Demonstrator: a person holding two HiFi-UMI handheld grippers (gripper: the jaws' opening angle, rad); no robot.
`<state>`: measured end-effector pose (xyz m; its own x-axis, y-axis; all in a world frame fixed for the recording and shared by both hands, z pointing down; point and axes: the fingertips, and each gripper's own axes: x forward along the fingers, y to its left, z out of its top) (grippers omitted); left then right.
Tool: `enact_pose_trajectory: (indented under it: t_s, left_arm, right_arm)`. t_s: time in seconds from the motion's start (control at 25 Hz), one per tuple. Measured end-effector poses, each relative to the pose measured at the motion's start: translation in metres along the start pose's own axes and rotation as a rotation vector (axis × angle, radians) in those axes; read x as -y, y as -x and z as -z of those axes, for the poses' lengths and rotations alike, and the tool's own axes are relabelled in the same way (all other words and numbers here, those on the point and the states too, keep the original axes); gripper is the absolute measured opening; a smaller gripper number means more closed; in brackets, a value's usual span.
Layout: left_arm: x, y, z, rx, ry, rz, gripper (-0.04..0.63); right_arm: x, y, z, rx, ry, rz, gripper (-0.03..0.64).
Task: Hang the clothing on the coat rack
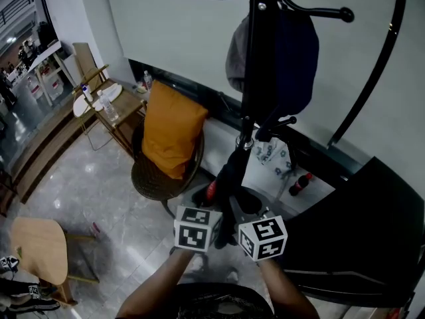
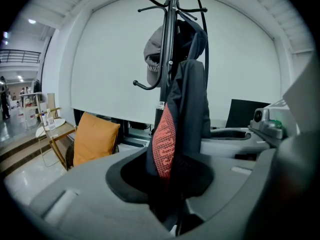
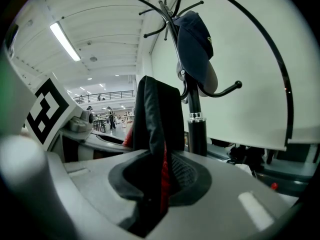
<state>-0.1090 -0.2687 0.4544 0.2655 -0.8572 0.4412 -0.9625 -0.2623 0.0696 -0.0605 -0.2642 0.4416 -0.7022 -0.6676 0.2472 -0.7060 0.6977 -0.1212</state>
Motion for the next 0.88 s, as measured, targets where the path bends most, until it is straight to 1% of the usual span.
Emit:
enact_pose_trajectory:
  t_s: [0.2,0.4,0.88]
  left_arm:
    - [0.005,0.008,-0.001,0.014,0.015,-0.017,0.093]
    - [0.009,0.015,0.000,0.028,0.023,-0.051,0.112]
    - [0.024,0.036,0.004,0.051,0.057,-0.133,0.112]
  right_arm:
    - [-0.002,0.007,0.000,0.003,0.002,-0.017,0.067]
    - [-0.002,0.014,0.000,0.008,0.005,-0.041,0.081]
    - [-0.004,0.038,0.001,0.022,0.012,-0.104,0.089]
